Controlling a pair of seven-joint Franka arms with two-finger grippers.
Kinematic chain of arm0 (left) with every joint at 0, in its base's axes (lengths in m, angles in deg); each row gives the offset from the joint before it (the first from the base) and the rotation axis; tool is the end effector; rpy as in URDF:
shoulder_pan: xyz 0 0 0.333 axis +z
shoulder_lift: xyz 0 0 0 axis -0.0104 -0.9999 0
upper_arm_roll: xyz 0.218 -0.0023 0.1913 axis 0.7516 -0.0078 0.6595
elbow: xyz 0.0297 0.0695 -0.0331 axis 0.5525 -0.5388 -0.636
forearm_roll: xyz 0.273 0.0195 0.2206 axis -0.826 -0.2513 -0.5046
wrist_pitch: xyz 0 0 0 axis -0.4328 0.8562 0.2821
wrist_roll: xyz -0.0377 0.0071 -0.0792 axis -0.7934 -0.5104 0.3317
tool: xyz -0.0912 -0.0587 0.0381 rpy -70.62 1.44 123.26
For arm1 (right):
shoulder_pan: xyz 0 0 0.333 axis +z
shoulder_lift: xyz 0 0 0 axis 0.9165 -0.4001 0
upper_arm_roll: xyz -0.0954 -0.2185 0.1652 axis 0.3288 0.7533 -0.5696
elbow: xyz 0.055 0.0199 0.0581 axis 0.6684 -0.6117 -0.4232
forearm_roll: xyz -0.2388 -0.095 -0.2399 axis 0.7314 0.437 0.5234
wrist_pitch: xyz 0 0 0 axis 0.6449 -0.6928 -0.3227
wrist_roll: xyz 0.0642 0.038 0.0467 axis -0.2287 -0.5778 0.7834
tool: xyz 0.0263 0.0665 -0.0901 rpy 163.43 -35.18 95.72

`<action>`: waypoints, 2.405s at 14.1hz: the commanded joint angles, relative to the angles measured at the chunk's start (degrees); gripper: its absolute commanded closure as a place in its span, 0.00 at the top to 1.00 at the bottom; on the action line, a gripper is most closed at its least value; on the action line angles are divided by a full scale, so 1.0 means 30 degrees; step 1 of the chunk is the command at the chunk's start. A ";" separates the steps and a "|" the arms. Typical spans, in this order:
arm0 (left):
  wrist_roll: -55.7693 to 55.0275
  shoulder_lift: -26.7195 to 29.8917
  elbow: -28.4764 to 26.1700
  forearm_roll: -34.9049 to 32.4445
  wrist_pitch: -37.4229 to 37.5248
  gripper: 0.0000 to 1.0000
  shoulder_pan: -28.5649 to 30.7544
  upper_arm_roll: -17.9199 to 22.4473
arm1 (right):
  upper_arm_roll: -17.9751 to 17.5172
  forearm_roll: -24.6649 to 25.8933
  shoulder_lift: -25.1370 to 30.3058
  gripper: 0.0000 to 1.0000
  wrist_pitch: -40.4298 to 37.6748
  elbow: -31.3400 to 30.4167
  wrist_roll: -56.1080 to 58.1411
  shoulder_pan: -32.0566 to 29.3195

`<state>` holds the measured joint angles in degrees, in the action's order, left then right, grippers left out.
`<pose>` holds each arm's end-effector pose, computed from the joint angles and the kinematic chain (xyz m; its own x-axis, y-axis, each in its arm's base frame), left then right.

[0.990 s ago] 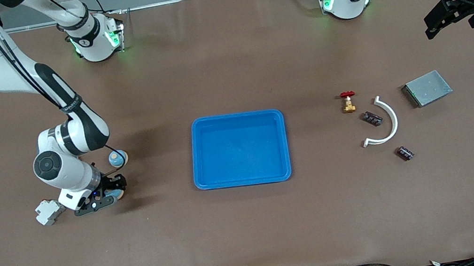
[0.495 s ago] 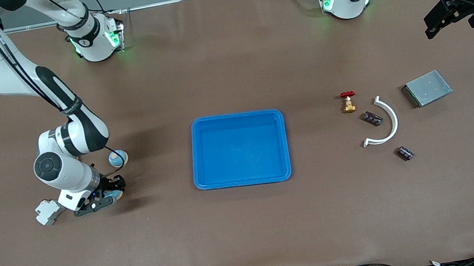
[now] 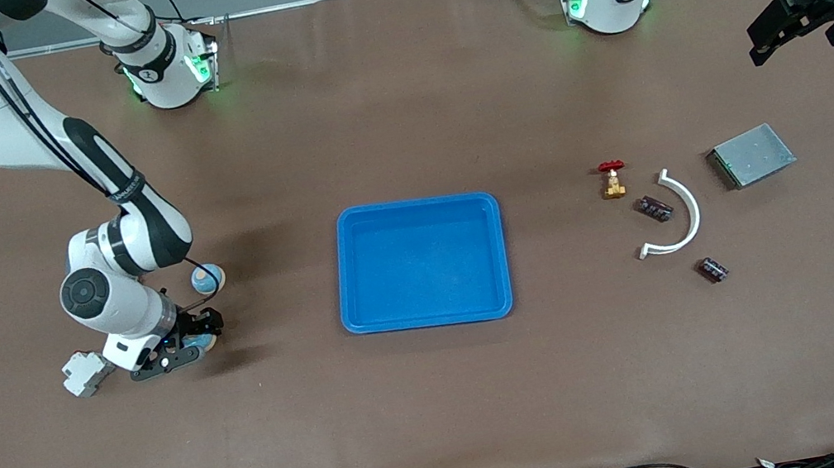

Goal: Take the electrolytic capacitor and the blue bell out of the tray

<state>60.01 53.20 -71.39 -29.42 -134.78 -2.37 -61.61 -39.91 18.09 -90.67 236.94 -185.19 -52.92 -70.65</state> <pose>0.4733 -0.0555 0.6236 0.9966 0.0772 -0.0298 0.0763 -0.9966 -0.0295 0.5827 0.0478 0.1738 0.9768 0.2116 0.0318 0.2112 -0.9773 0.0139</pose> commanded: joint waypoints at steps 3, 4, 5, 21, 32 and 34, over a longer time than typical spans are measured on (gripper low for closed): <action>0.0202 0.0387 -0.0360 0.0026 -0.0374 1.00 0.0022 -0.0045 | -0.0250 0.0287 0.0107 1.00 -0.0035 -0.0048 -0.0422 -0.0260; 0.0202 0.0387 -0.0360 0.0026 -0.0374 1.00 -0.0008 -0.0045 | -0.0308 0.0287 0.0253 1.00 -0.0326 -0.0019 -0.0393 -0.0260; 0.0202 0.0416 -0.0360 0.0026 -0.0374 1.00 0.0021 -0.0045 | -0.0338 0.0258 0.0429 1.00 -0.0764 0.0097 -0.0393 -0.0260; 0.0026 0.0385 -0.0272 -0.0413 -0.0989 1.00 -0.0009 -0.0045 | -0.0807 -0.0329 0.3209 1.00 -1.1666 0.6954 -0.1824 0.0179; 0.0261 0.0475 -0.0360 -0.0413 -0.0931 1.00 -0.0067 -0.0337 | 0.1126 -0.2906 0.8921 1.00 -1.5797 0.5961 -0.1887 0.1410; 0.0261 0.0475 -0.0389 -0.0413 -0.0872 1.00 -0.0067 -0.0338 | 0.1156 -0.2936 1.0093 1.00 -1.5769 0.5053 -0.1887 0.1293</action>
<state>60.03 53.69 -71.77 -29.63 -137.26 -2.51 -62.44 -37.22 10.44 -65.09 189.08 -165.24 -58.24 -67.00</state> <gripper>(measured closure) 0.000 0.000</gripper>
